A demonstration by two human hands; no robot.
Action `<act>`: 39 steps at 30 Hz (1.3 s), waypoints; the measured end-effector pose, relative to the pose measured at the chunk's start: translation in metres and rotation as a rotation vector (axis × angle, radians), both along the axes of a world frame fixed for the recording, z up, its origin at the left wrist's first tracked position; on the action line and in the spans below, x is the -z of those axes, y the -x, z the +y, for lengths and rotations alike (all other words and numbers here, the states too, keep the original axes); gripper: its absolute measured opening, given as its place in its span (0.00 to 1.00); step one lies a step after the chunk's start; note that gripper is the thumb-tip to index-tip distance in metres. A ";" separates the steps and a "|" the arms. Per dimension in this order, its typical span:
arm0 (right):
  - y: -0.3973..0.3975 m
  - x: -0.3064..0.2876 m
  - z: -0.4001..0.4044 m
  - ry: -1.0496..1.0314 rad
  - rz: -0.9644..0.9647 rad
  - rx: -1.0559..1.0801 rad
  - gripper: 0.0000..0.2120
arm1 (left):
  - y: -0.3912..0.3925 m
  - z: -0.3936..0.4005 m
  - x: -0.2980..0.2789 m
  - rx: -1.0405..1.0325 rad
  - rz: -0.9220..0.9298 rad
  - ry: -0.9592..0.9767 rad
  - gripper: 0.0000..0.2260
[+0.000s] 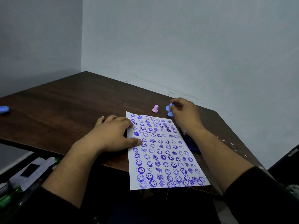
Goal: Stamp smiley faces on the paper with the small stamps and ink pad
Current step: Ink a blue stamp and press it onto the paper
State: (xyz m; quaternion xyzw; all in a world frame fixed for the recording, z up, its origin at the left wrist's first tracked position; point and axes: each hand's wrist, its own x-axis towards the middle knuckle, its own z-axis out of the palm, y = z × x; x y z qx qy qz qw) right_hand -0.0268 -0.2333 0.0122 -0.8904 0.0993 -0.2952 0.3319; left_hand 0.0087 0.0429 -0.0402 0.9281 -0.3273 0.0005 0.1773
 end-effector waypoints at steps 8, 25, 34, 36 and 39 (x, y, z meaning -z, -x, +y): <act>-0.039 -0.013 -0.014 0.007 0.090 0.064 0.10 | -0.001 0.000 0.002 0.001 -0.005 0.002 0.44; -0.072 0.017 -0.031 0.427 0.321 0.143 0.17 | -0.002 0.000 0.002 0.007 0.000 0.007 0.44; -0.084 0.012 -0.025 0.543 0.341 0.073 0.21 | -0.001 0.000 0.002 0.008 -0.005 0.020 0.45; -0.087 0.014 -0.021 0.540 0.331 0.046 0.20 | -0.001 0.000 0.002 0.009 -0.005 0.019 0.45; -0.093 0.018 -0.015 0.555 0.333 0.034 0.17 | -0.001 0.001 0.003 0.009 -0.002 0.023 0.44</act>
